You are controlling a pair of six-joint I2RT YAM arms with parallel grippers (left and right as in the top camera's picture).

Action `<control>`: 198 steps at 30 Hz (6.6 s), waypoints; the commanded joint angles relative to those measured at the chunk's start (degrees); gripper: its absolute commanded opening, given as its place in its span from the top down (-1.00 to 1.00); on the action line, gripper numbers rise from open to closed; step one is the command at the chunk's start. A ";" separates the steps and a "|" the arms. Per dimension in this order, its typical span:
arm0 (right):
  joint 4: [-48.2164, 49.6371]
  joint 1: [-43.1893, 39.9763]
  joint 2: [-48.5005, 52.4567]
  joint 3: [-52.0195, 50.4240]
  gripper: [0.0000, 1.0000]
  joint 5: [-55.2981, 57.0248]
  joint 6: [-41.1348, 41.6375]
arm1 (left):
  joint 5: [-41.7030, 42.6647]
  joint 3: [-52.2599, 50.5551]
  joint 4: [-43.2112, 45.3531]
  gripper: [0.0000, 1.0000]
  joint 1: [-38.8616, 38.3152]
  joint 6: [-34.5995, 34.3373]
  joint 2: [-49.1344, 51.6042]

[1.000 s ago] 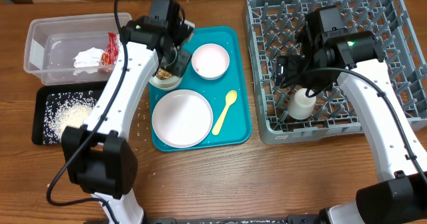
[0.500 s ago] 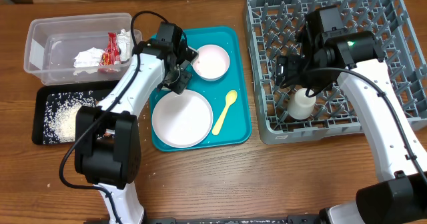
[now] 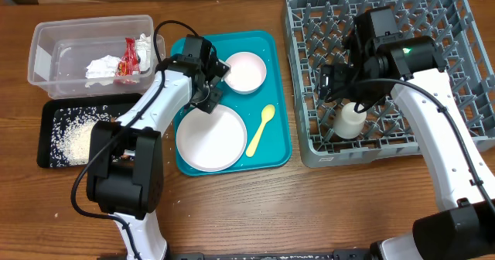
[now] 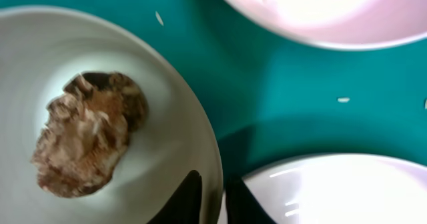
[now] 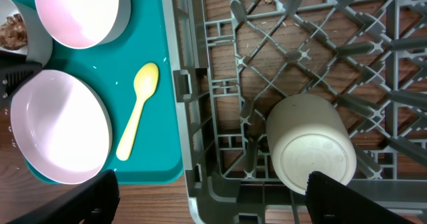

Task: Sort waste into correct bins and load items into the dishwasher
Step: 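Grasp the small bowl with food using the left gripper, then carry the small bowl left and tip the food onto the black tray, then return the small bowl to the teal tray and release it, then reach the right gripper to the white bowl and grasp its rim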

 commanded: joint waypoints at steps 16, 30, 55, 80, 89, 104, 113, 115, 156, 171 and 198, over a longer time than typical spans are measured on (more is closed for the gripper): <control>-0.24 0.00 -0.92 1.09 -0.83 -0.31 -0.07 | 0.85 7.19 -4.87 0.92 0.04 -6.29 -1.31; -0.20 0.00 -0.92 1.09 -0.83 -0.31 -0.07 | 4.92 46.69 -41.92 0.92 3.08 -13.68 -2.10; -0.04 0.02 -0.92 1.09 -0.83 -0.35 -0.02 | 58.71 22.73 -54.90 0.92 47.74 21.55 -12.70; -0.02 0.02 -0.92 1.09 -0.83 -0.37 0.00 | 89.11 -11.43 -32.85 0.91 66.71 21.81 -6.08; -0.04 0.02 -0.92 1.09 -0.83 -0.37 0.00 | 88.80 -11.23 -31.52 0.92 66.82 4.96 -6.08; 0.00 0.02 -0.92 1.09 -0.83 -0.35 0.00 | 88.61 -10.34 -17.16 0.92 64.65 10.40 -6.23; 0.20 0.02 -0.92 1.09 -0.83 -0.35 -0.02 | 77.61 0.50 -21.59 0.92 50.69 9.09 -13.99; 0.20 0.02 -0.92 1.09 -0.83 -0.35 -0.02 | 69.70 3.67 -21.35 0.92 45.72 6.23 -16.02; 2.82 0.02 -0.92 1.07 -0.83 -0.35 -0.02 | 6.01 1.86 -22.60 0.92 -9.44 -13.00 -2.60; 5.01 0.48 -0.92 1.07 -0.82 -8.57 0.00 | 8.00 15.02 -30.86 0.03 -9.38 -15.63 -3.28; 23.12 27.82 21.16 -0.81 -0.18 -6.08 21.31 | 9.03 39.19 -43.08 -0.53 16.65 -21.31 -2.64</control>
